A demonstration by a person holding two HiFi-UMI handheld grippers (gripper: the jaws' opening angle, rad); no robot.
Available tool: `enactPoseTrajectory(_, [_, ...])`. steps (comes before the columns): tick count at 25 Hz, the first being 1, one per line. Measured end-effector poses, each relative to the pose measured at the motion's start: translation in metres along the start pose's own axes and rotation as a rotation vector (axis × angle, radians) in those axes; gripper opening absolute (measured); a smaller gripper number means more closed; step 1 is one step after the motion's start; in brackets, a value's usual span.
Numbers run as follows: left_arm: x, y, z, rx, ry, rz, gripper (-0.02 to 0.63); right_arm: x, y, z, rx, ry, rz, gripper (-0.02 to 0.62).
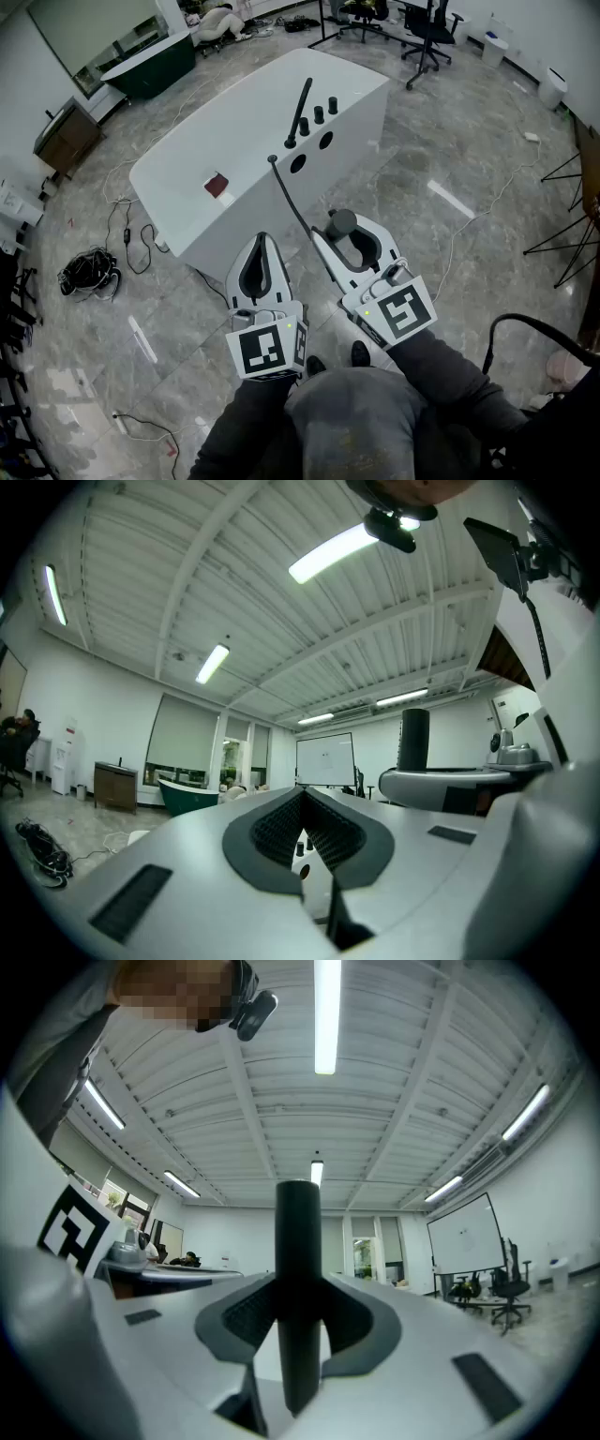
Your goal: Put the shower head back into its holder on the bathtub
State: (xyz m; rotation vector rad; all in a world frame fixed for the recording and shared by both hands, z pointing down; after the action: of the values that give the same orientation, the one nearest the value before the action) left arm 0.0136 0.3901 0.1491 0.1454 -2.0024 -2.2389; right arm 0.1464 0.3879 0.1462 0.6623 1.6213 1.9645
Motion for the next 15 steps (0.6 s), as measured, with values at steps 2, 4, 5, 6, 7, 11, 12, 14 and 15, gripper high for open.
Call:
enactPoseTrajectory(2, [-0.002, 0.001, 0.0, -0.005, 0.005, 0.0, 0.003, -0.001, -0.002, 0.001, -0.003, -0.003, 0.001, 0.134])
enactPoseTrajectory(4, [-0.005, 0.0, -0.001, -0.006, 0.005, -0.002, 0.002, -0.003, -0.003, 0.001, -0.007, -0.004, 0.001, 0.135])
enactPoseTrajectory(5, [-0.006, -0.002, -0.002, -0.004, 0.003, -0.004, 0.003, -0.004, -0.004, 0.001, -0.009, -0.004, 0.001, 0.135])
enactPoseTrajectory(6, [-0.007, -0.003, -0.003, -0.002, 0.0, -0.006, 0.003, -0.005, -0.004, 0.002, -0.012, -0.005, 0.001, 0.135])
enactPoseTrajectory(7, [-0.008, -0.003, -0.003, -0.001, -0.001, -0.007, 0.003, -0.006, -0.004, 0.002, -0.014, -0.006, 0.001, 0.135])
enactPoseTrajectory(11, [-0.009, 0.001, -0.002, 0.005, -0.004, -0.01, 0.003, -0.005, -0.003, 0.003, -0.019, -0.008, 0.002, 0.135])
enactPoseTrajectory(12, [-0.01, 0.002, -0.002, 0.006, -0.005, -0.011, 0.003, -0.006, -0.002, 0.004, -0.022, -0.008, -0.002, 0.135])
enactPoseTrajectory(14, [-0.014, 0.003, -0.002, 0.009, -0.01, -0.012, 0.003, -0.01, -0.001, 0.007, -0.035, -0.014, -0.024, 0.135])
enactPoseTrajectory(15, [-0.016, 0.003, -0.002, 0.01, -0.012, -0.013, 0.002, -0.012, -0.002, 0.009, -0.044, -0.017, -0.035, 0.135])
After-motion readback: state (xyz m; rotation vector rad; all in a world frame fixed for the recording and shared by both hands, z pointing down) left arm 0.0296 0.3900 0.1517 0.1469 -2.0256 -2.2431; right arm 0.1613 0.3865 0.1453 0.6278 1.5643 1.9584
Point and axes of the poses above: the fingertips, and each gripper's own axes: z backward along the fingers, x to its left, y out of its underside, the point moved 5 cm from there along z, backward along the fingers, and after that the axes turned 6 degrees about -y, right-handed, at the moved point
